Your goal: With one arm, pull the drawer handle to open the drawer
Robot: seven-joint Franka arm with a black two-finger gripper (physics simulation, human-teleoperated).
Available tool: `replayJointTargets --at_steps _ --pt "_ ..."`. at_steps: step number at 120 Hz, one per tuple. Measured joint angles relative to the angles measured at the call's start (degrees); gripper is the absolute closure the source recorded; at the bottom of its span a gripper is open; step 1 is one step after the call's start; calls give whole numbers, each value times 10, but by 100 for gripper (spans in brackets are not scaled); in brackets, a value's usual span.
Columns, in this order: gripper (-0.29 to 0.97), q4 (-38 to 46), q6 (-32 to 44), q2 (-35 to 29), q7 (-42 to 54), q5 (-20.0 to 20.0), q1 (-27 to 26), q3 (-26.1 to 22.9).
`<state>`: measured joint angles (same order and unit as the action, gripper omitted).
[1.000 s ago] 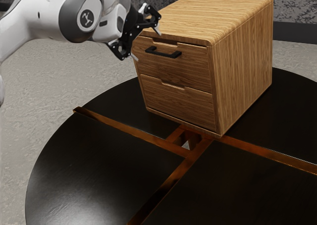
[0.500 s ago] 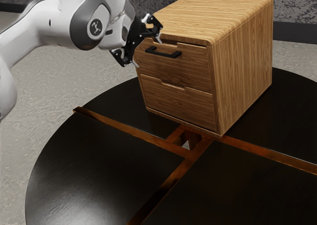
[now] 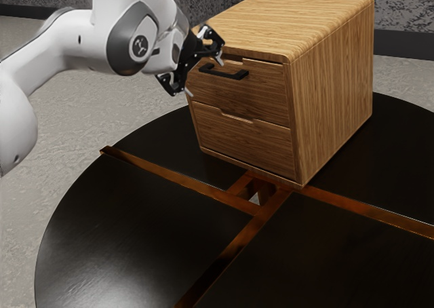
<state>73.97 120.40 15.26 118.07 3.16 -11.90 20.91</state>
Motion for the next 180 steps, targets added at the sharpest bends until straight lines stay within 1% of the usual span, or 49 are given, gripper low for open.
replayJointTargets --at_steps 49,94,114,123,148,155,180 --pt "0 -1 4 13 4 2 -1 -1" --pt "0 2 24 32 4 8 13 -2" --pt "1 22 28 14 5 4 7 -1" --pt "4 38 29 -1 5 4 4 -1" --pt "1 79 31 -35 5 1 -8 -1" --pt "3 93 31 -48 5 1 -9 -1" --pt "0 132 32 -77 6 -1 -8 2"
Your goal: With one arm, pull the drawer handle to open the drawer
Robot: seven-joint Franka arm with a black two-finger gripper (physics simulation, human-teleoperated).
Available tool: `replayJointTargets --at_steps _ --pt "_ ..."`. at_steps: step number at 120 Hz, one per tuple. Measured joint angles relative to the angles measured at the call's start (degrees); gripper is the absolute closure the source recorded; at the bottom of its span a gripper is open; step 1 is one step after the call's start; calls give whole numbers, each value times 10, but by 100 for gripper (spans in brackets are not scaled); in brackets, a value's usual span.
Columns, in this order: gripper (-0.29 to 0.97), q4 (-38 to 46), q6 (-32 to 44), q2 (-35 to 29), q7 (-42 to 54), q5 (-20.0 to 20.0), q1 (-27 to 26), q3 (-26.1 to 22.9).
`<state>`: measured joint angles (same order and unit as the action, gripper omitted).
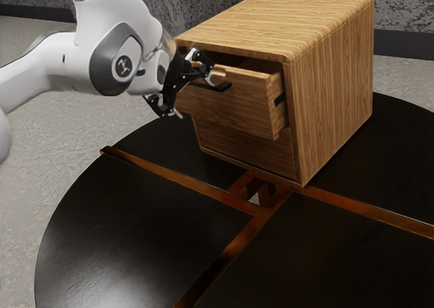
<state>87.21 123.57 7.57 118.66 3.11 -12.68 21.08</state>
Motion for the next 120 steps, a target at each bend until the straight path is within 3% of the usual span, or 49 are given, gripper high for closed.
replayJointTargets --at_steps 61,120 --pt "1 112 1 -107 -1 -38 -25 5" --pt "0 244 12 -222 -3 -70 -16 10"
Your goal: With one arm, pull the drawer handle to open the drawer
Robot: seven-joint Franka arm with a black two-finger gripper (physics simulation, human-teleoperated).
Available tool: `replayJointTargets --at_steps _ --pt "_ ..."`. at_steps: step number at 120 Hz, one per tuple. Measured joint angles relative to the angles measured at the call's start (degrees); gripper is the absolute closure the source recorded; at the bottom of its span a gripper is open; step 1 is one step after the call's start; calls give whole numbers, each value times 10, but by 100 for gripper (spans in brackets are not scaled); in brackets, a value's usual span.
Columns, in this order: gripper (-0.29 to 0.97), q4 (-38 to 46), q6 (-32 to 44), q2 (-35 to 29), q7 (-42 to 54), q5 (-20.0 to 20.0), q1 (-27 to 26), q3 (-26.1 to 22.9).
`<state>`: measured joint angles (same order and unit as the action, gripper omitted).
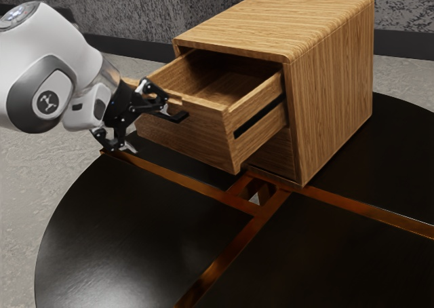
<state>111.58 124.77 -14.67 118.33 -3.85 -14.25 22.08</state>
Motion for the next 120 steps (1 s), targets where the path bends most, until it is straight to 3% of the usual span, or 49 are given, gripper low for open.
replayJointTargets --at_steps 22,42,64,92,120 --pt "2 -5 -16 -11 -1 -21 -10 0" --pt "4 -46 -88 -15 -1 -36 -19 -1" --pt "2 -97 -160 -66 -2 -44 -28 -8" --pt "1 -251 -332 -68 -55 -46 -27 -12" --pt "0 -270 -472 -58 -200 -66 -28 -10"
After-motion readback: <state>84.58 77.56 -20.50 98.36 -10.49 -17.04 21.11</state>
